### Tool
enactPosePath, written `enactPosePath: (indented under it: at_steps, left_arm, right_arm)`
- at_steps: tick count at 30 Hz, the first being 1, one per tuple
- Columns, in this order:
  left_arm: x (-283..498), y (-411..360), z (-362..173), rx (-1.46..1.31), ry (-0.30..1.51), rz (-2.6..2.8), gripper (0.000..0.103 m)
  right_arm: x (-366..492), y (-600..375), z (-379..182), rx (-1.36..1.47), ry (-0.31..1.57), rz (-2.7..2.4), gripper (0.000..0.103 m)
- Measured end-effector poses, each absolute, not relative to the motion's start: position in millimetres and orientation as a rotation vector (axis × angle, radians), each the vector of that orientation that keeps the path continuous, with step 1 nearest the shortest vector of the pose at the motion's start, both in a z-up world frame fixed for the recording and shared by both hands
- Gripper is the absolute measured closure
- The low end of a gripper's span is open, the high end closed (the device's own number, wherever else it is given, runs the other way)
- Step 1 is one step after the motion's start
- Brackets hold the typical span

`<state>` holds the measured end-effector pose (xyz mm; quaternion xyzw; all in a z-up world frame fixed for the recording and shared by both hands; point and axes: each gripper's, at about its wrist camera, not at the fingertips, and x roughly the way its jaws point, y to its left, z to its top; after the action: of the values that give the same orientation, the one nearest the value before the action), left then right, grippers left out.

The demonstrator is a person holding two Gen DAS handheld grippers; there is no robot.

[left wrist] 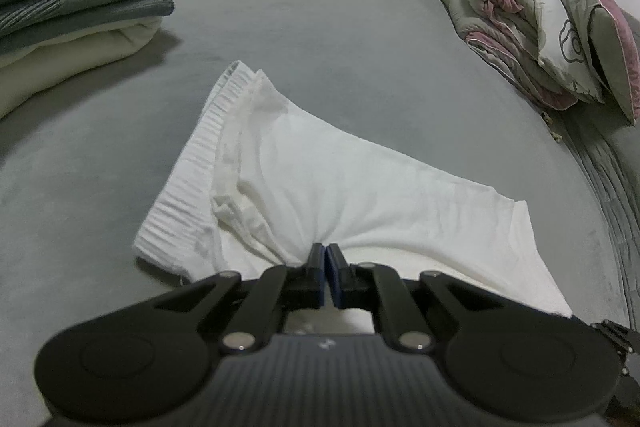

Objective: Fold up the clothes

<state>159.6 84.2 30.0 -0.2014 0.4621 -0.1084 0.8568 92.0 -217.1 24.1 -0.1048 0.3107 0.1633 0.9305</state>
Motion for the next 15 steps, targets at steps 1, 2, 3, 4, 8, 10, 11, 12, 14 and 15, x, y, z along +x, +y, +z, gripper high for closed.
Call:
enactPosePath:
  at_steps: [1,2,3,4,8,10,11,12,14,15]
  left_arm:
    - [160,85,30,-0.421,0.971,-0.229,0.097]
    - [160,85,29,-0.417,0.971,-0.229,0.097]
    - [160,85,29,-0.412,0.971,-0.229,0.097]
    - [160,84,29,-0.409,0.971,-0.229,0.097]
    - [160,86,28,-0.413,0.972,-0.23,0.097]
    - [160,85,28,-0.41,0.972,-0.23,0.097]
    - [160,85,28,-0.407,0.972,-0.23,0.097]
    - [160,85,28,-0.405,0.972,-0.23,0.097]
    - [160,84,28,-0.406,0.971,-0.229,0.097]
    - [160,84,28,-0.406,0.971,-0.229,0.097]
  right_arm:
    - [91,-221,27,-0.197,0.637,0.337,0.096]
    - [92,-224,29,-0.166,0.643,0.342,0.096]
    - [94,-227,30,-0.14,0.65,0.346,0.096]
    - [97,-229,28,-0.122,0.664,0.346,0.096]
    - [105,-235,21,-0.067,0.746,0.365,0.096]
    - [106,-238,18,-0.052,0.766,0.364,0.096]
    - [105,-237,18,-0.069,0.756,0.364,0.096]
    - [103,-235,18,-0.088,0.745,0.361,0.096]
    - [100,-231,20,-0.12,0.72,0.357,0.096]
    - [98,-228,21,-0.14,0.708,0.352,0.095]
